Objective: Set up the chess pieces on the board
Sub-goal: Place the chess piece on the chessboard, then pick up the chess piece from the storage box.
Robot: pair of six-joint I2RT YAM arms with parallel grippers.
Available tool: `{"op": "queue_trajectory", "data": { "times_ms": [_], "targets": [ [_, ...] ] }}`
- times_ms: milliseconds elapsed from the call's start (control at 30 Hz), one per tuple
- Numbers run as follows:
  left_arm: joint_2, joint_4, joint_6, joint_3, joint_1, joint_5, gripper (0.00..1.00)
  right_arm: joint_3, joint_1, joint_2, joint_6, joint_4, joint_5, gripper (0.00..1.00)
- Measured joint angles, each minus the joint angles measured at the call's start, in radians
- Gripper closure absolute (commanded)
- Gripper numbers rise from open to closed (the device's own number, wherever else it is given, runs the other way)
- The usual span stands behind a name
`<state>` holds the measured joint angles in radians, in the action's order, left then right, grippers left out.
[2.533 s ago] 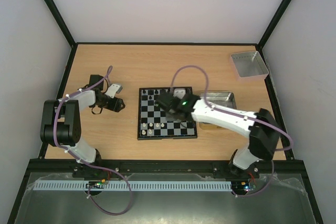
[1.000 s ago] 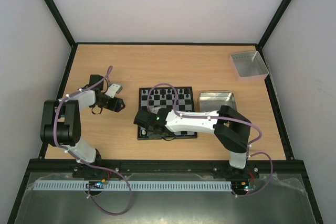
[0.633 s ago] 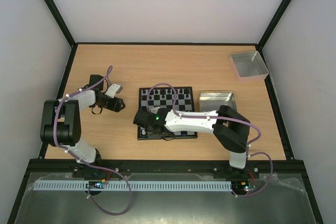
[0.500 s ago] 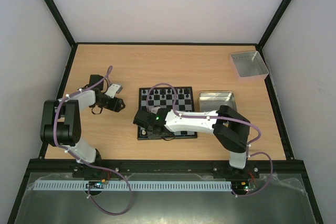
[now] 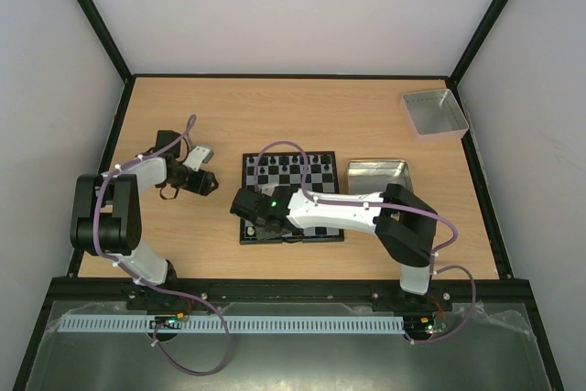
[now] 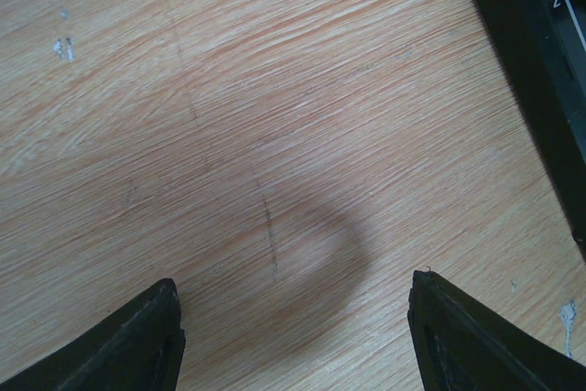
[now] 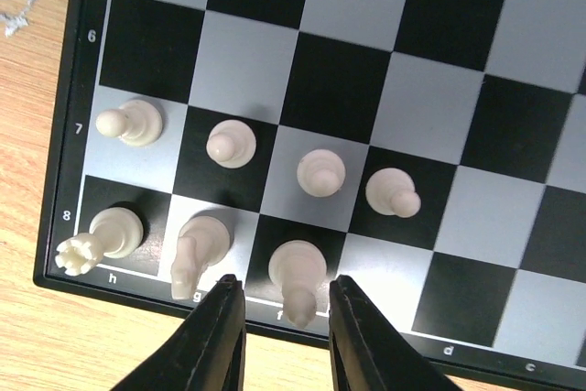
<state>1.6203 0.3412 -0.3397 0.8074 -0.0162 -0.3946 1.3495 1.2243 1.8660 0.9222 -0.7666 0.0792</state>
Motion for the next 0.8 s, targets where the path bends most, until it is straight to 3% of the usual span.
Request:
{"op": "queue_trajectory", "data": {
  "times_ms": [300, 400, 533, 700, 800],
  "targets": [
    [0.000, 0.000, 0.000, 0.000, 0.000, 0.000, 0.32, 0.011, -0.055, -0.134, 0.002, -0.100, 0.084, 0.71],
    [0.000, 0.000, 0.000, 0.000, 0.000, 0.000, 0.32, -0.069, -0.207, -0.295, 0.002, -0.100, 0.105, 0.71],
    [0.000, 0.000, 0.000, 0.000, 0.000, 0.000, 0.32, -0.198, -0.497, -0.458, -0.015, -0.093, 0.129, 0.71],
    [0.000, 0.000, 0.000, 0.000, 0.000, 0.000, 0.32, -0.323, -0.768, -0.489, -0.069, -0.062, 0.095, 0.71],
    [0.000, 0.000, 0.000, 0.000, 0.002, 0.000, 0.32, -0.348, -0.871, -0.481, -0.093, -0.038, 0.065, 0.71]
  ]
}}
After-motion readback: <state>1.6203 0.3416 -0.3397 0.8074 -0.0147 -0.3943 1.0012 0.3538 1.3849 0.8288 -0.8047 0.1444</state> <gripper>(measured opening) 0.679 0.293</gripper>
